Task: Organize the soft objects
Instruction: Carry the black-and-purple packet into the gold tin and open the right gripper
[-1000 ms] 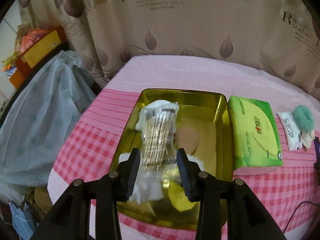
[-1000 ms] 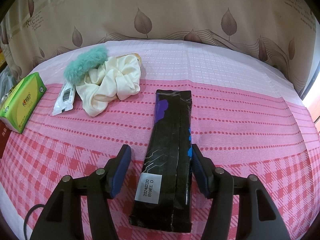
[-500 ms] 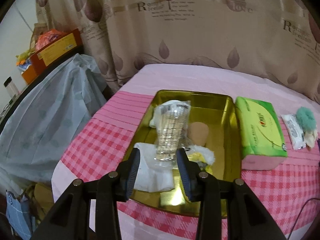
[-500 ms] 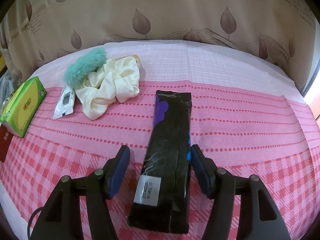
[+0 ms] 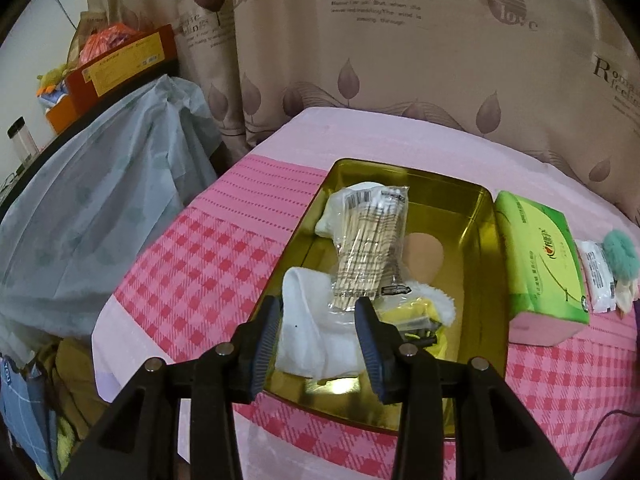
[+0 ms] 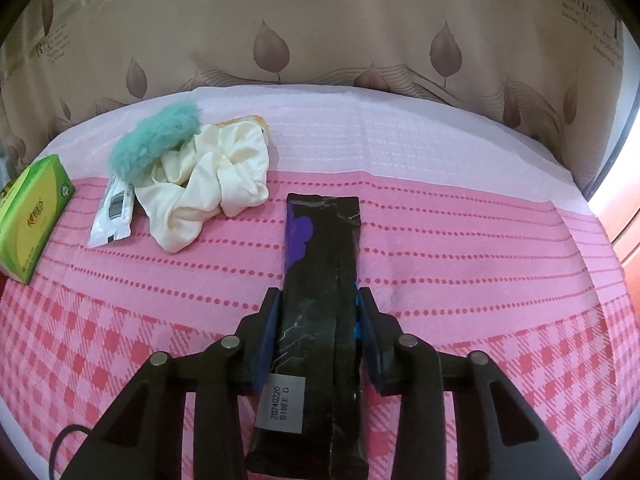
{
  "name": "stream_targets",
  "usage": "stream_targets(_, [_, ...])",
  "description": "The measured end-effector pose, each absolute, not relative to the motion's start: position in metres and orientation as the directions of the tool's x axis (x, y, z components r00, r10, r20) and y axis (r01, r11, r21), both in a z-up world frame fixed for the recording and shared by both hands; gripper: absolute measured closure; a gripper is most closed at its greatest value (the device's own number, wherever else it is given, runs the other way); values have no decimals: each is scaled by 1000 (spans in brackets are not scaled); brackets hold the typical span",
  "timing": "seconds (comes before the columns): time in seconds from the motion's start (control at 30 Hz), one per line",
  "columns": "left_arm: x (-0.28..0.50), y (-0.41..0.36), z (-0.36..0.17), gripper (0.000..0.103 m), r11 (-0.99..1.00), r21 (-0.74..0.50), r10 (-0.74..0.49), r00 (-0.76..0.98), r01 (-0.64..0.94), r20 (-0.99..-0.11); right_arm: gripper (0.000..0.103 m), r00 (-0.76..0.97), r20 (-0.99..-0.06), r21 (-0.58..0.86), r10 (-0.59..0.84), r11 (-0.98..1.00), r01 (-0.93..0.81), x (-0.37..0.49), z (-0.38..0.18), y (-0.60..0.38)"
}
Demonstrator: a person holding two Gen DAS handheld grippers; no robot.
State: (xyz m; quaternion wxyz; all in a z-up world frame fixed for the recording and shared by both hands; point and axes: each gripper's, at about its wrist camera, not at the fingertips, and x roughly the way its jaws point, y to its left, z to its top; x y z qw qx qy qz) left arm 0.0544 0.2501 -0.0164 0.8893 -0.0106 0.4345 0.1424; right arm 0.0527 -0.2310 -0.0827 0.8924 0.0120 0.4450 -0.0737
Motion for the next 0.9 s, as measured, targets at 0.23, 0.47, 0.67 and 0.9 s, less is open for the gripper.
stream_targets(0.23, [55, 255, -18, 63, 955, 98, 248, 571, -279, -783, 70, 621, -774, -42, -126, 988, 148, 41, -66, -220])
stream_targets(0.47, [54, 269, -16, 63, 941, 64, 252, 562, -332, -788, 70, 683, -728, 6, -58, 996, 91, 37, -29, -187])
stream_targets(0.67, [52, 282, -16, 63, 926, 29, 248, 551, -376, -797, 70, 707, -705, 41, 54, 999, -36, 41, -3, -131])
stream_targets(0.9, [50, 292, -11, 63, 915, 20, 263, 556, -404, -788, 70, 681, -708, 76, 190, 978, -193, 49, 6, -51])
